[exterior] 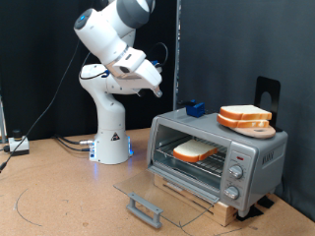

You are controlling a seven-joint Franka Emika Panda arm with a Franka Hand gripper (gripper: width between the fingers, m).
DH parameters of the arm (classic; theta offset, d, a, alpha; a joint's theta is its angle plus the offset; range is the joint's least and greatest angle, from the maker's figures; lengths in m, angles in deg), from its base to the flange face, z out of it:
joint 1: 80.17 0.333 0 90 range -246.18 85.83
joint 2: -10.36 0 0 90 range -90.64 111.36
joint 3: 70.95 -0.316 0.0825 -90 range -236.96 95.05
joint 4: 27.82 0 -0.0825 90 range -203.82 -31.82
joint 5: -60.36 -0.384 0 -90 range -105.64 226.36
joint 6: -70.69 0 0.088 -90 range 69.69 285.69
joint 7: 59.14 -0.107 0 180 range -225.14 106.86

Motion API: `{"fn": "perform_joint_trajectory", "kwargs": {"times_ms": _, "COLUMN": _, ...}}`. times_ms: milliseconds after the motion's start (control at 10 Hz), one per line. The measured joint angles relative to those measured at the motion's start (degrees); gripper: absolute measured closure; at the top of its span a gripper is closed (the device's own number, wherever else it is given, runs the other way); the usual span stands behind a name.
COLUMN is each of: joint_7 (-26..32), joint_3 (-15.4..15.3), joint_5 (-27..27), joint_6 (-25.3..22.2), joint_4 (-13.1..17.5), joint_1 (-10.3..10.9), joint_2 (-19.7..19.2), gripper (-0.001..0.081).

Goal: Make a piece of toast with the oven

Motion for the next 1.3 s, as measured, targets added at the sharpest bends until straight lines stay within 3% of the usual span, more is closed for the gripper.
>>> {"fn": "perform_joint_trajectory", "kwargs": {"times_ms": 400, "joint_7": 1.73, "joint_3": 2.12, "joint_5": 3.88, "joint_6": 2.36, "joint_4": 4.24, "joint_1": -3.43, "joint_2": -6.73, "gripper": -0.0003}}
{"fn": "perform_joint_trajectory", "kwargs": {"times_ms": 600, "joint_7": 2.60, "joint_3": 2.78, "joint_5": 4.61, "joint_6": 2.19, "joint_4": 7.51, "joint_1": -4.29, "joint_2": -11.72, "gripper": -0.0003}}
{"fn": "perform_joint_trajectory", "kwargs": {"times_ms": 700, "joint_7": 2.60, "joint_3": 2.68, "joint_5": 4.61, "joint_6": 2.30, "joint_4": 7.34, "joint_1": -4.27, "joint_2": -11.57, "gripper": -0.0003}}
{"fn": "perform_joint_trajectory", "kwargs": {"times_ms": 1100, "joint_7": -26.62, "joint_3": -0.18, "joint_5": 0.76, "joint_6": 5.60, "joint_4": 7.12, "joint_1": -4.74, "joint_2": -11.39, "gripper": -0.0003}}
{"fn": "perform_joint_trajectory", "kwargs": {"times_ms": 1200, "joint_7": -31.44, "joint_3": -0.45, "joint_5": -0.26, "joint_6": 6.47, "joint_4": 6.75, "joint_1": -5.47, "joint_2": -11.38, "gripper": -0.0003}}
{"fn": "perform_joint_trajectory", "kwargs": {"times_ms": 1300, "joint_7": -29.10, "joint_3": -0.46, "joint_5": 0.04, "joint_6": 6.25, "joint_4": 6.76, "joint_1": -5.37, "joint_2": -11.42, "gripper": -0.0003}}
